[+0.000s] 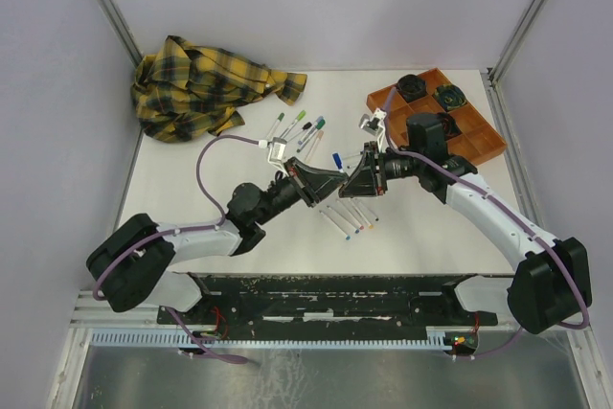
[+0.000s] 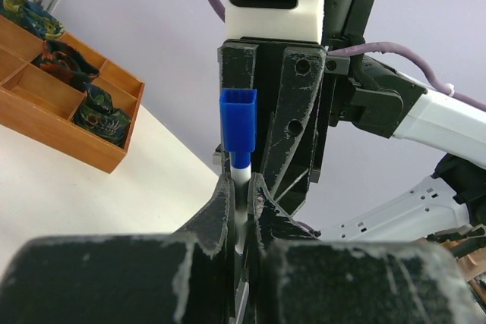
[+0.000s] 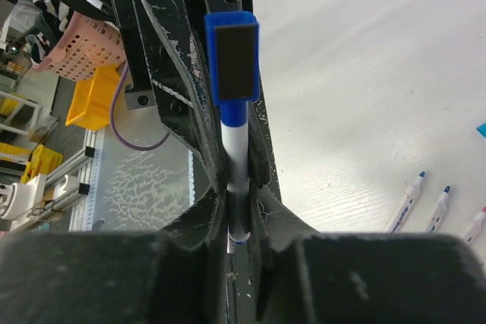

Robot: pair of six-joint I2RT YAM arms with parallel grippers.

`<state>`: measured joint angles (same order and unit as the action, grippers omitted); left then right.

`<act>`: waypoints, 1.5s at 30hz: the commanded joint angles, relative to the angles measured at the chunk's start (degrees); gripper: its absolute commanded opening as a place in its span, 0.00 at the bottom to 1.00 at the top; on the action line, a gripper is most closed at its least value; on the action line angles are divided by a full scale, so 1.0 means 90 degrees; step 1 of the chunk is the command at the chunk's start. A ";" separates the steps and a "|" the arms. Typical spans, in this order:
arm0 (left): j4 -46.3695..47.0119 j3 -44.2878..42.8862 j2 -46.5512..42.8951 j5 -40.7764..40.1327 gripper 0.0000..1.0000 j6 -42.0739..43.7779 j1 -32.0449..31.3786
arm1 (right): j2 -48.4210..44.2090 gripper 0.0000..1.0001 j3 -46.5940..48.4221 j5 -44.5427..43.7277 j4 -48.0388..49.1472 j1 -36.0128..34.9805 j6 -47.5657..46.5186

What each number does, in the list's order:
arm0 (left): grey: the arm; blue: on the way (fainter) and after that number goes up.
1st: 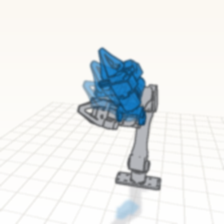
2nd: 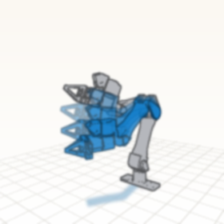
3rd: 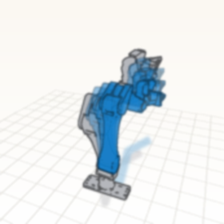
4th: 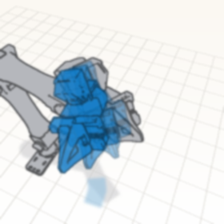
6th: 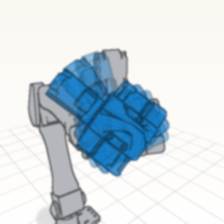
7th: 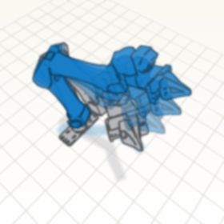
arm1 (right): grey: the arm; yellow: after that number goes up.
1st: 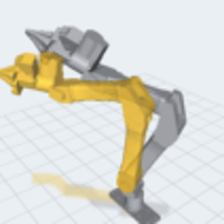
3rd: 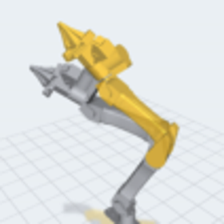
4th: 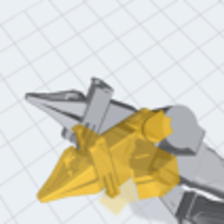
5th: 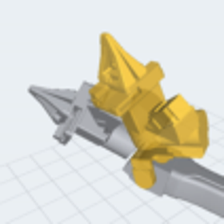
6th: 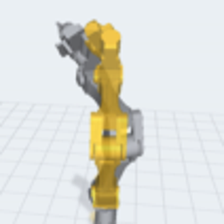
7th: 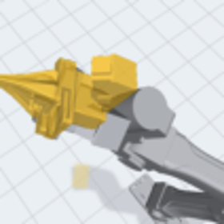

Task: Open the pen caps
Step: Open the pen cap from the pen.

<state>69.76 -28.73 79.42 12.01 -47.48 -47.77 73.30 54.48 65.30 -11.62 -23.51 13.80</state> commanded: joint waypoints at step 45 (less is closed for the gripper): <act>0.0076 -0.0426 -0.0022 0.0495 0.43 -0.0950 0.0526 | 0.0122 0.00 0.0264 0.0133 -0.0612 0.0002 -0.0658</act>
<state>68.84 -30.09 78.24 14.33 -53.43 -43.40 74.19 54.52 65.56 -17.74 -23.53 9.15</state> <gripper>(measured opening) 0.443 0.048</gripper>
